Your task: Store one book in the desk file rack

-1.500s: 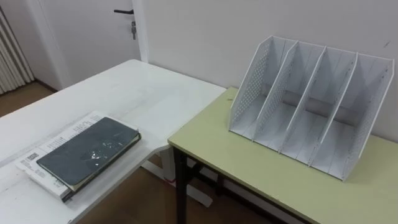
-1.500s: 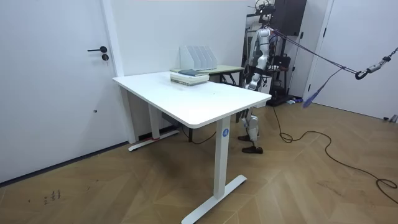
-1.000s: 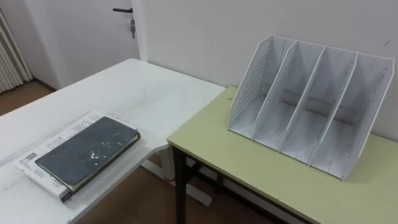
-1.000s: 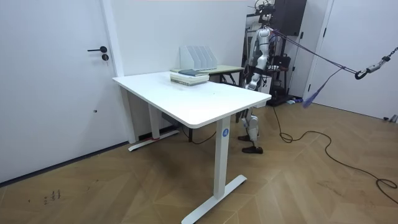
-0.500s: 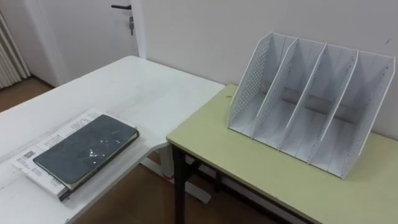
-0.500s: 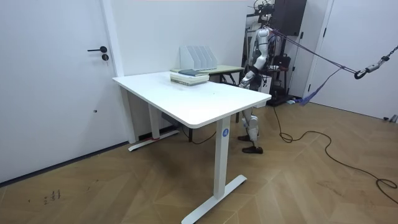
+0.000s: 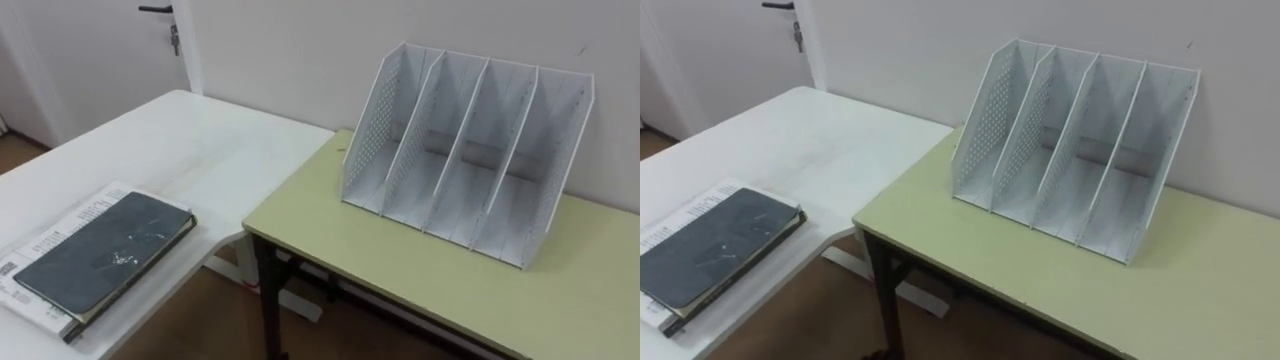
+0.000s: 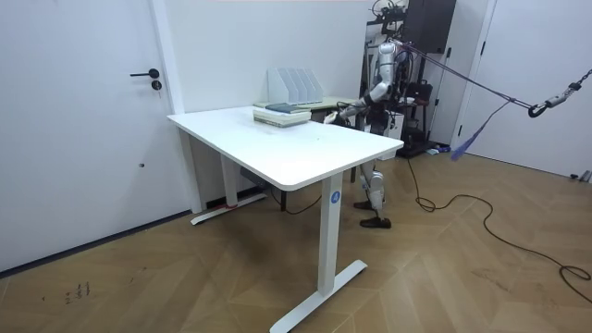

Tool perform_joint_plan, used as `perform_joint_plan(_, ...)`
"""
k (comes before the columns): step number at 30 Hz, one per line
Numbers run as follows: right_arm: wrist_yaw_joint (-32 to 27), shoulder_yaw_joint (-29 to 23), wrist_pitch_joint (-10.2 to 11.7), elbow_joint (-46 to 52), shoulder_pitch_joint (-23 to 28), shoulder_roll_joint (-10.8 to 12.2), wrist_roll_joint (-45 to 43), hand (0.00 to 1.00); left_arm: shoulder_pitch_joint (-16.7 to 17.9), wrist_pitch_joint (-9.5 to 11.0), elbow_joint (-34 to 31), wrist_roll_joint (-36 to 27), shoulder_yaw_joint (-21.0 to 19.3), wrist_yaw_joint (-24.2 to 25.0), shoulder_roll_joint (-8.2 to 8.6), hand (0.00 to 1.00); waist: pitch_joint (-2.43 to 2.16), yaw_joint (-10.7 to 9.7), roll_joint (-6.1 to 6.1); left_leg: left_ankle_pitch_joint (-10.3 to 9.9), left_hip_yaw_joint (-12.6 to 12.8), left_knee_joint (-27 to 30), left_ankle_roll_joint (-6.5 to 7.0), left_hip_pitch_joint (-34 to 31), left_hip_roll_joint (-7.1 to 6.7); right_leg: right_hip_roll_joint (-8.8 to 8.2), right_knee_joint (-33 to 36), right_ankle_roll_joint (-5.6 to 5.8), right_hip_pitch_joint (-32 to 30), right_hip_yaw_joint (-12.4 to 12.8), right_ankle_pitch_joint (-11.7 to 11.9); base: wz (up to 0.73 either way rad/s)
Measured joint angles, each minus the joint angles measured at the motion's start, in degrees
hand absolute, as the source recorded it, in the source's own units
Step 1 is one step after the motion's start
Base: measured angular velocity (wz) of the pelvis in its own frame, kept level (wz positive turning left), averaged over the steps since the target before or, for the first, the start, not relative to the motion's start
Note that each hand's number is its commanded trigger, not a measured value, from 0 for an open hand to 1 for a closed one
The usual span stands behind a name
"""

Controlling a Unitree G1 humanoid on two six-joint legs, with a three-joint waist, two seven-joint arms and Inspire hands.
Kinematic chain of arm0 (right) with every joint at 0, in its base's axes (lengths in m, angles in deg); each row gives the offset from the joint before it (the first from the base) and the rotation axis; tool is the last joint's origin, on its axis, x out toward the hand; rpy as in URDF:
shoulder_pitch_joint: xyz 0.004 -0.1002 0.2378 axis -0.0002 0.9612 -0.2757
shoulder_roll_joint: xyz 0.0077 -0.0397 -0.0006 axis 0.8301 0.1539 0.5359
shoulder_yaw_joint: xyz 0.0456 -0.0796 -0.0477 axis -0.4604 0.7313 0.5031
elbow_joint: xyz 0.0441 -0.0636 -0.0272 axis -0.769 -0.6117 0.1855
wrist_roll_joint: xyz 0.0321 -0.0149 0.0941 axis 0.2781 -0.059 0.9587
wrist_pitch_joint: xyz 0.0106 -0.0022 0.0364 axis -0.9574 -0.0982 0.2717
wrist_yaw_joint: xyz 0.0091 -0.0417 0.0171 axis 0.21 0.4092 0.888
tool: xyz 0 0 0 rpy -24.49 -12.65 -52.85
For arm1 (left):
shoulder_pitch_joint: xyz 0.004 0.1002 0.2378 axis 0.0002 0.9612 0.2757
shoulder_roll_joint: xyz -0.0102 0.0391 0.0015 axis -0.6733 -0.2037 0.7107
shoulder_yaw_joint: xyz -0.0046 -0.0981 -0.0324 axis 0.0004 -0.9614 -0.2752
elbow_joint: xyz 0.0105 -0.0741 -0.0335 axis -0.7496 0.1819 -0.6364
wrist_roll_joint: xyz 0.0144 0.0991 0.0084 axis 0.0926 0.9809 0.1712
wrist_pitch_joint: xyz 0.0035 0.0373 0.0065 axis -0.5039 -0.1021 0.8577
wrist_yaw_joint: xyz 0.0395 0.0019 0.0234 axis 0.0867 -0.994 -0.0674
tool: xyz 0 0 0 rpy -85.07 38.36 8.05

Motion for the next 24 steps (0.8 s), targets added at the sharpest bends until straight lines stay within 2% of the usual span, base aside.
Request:
perform_joint_plan(3,-0.1,0.0,0.0,0.0,-0.1,0.0,0.0,0.00,-0.2,0.2,-3.8,3.1,0.7,-0.6,-0.18,0.00,-0.11,-0.1,0.14,0.0,0.1,0.0,0.00,0.2,-0.05,0.03,-0.1,0.03,0.4,-0.1,0.0,0.00)
perform_joint_plan(6,-0.7,0.1,0.0,-0.2,-0.6,0.0,0.0,0.00,-0.5,0.3,-3.8,5.6,0.7,-2.9,-0.30,0.00,-0.20,-0.7,0.35,0.0,0.1,0.0,0.00,0.3,-0.07,0.03,-0.3,0.06,1.0,-0.5,0.0,0.06)
perform_joint_plan(10,-1.5,0.1,-0.1,-1.1,-1.3,-0.1,1.6,0.00,-1.0,0.2,-6.7,7.0,0.5,-4.7,-1.72,0.00,-0.18,-1.4,0.46,0.0,0.1,0.0,0.00,0.2,-0.01,-0.07,-1.2,0.11,1.3,-1.3,0.1,0.13)
perform_joint_plan(12,-2.4,0.0,-0.2,-1.3,-1.3,-0.2,3.0,0.00,-1.0,0.0,-11.0,7.0,0.0,-6.2,-2.87,0.00,-0.14,-1.3,0.72,0.0,0.1,0.0,0.00,0.2,0.02,0.01,-1.4,0.11,1.3,-1.3,0.3,0.00)
perform_joint_plan(15,-2.8,-0.1,-0.2,-1.3,-0.9,-0.3,3.1,0.00,-1.0,0.0,-14.0,9.6,-2.5,-9.3,-2.74,0.00,-0.20,-1.2,1.43,0.0,0.1,0.0,0.00,0.1,0.11,0.19,-2.9,0.15,2.1,-1.2,1.0,0.00)
perform_joint_plan(19,-2.8,-0.1,-0.2,-1.2,0.1,-0.3,2.9,0.00,-1.0,0.2,-14.8,12.5,-6.4,-13.8,-2.89,0.00,-0.35,-1.3,2.13,0.0,0.1,0.0,0.00,0.1,0.11,0.29,-3.2,0.19,2.2,-1.3,1.1,0.00)
perform_joint_plan(24,-3.2,-0.1,-0.2,-1.2,0.3,-0.4,3.0,0.00,-1.0,0.2,-14.8,12.5,-8.8,-17.9,-3.60,0.00,-0.48,-1.2,2.41,0.0,0.1,0.0,0.00,0.3,0.10,0.27,-3.2,0.19,3.1,-1.3,1.2,0.00)
